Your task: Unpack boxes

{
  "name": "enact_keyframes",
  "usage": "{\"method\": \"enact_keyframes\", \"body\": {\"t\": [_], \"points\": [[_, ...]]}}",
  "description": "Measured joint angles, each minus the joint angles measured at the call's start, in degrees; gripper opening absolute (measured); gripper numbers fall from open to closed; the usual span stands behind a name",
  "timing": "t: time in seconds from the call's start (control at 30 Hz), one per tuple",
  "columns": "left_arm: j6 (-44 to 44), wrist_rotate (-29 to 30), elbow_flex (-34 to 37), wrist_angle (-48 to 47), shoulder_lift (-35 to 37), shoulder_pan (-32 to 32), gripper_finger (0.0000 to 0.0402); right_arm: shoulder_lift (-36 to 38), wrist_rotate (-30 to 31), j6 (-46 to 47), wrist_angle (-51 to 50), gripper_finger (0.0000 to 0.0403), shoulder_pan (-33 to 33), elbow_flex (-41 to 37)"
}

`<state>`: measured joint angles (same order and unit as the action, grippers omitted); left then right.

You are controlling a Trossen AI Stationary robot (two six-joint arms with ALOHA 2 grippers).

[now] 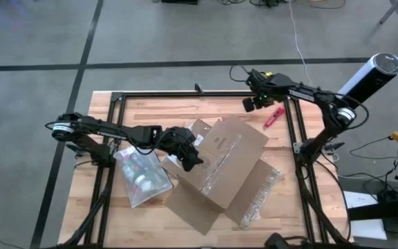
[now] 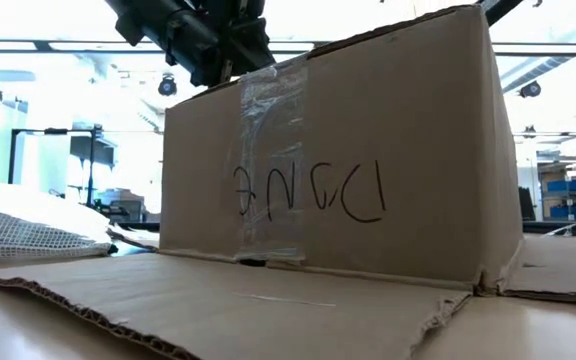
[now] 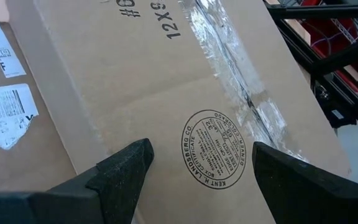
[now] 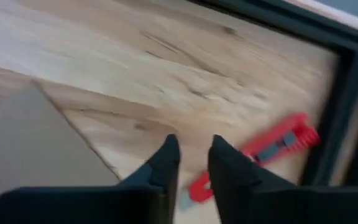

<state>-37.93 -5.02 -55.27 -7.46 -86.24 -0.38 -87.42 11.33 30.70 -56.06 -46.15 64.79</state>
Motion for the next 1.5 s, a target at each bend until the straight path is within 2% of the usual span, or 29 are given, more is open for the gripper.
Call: {"method": "enact_keyframes", "body": {"t": [0.17,0.33,0.5,0.67,0.93,1.2,1.33,1.5], "points": [[1.9,0.0,0.0,0.0,0.0,0.0,0.0274,6.8,0.8,9.6,2.8,0.0198,0.0,-8.7],[3.0,-0.3,-0.1,0.1,0.0,0.0,0.0274,13.8,0.7,22.5,9.1,0.0265,0.1,-18.8],[4.1,-0.5,-0.1,0.2,0.0,0.0,0.0274,16.8,4.5,34.8,15.0,0.0298,0.0,-25.6],[4.4,-0.5,-0.1,0.2,0.0,0.0,0.0274,14.7,8.0,43.9,19.1,0.0306,-1.0,-27.9],[3.8,-0.5,-0.1,0.2,0.0,0.0,0.0274,5.0,4.8,48.7,19.7,0.0272,-3.6,-27.9],[2.3,-0.7,-0.1,0.2,0.0,0.0,0.0275,-1.0,4.3,47.9,22.8,0.0218,-4.5,-27.3],[1.8,-1.2,-0.1,0.3,0.1,0.0,0.0275,-1.5,4.3,43.7,23.8,0.0173,-4.5,-26.9],[1.7,-1.4,-0.1,0.4,0.1,0.0,0.0275,-1.7,4.0,38.1,24.0,0.0091,-4.5,-26.2]]}}
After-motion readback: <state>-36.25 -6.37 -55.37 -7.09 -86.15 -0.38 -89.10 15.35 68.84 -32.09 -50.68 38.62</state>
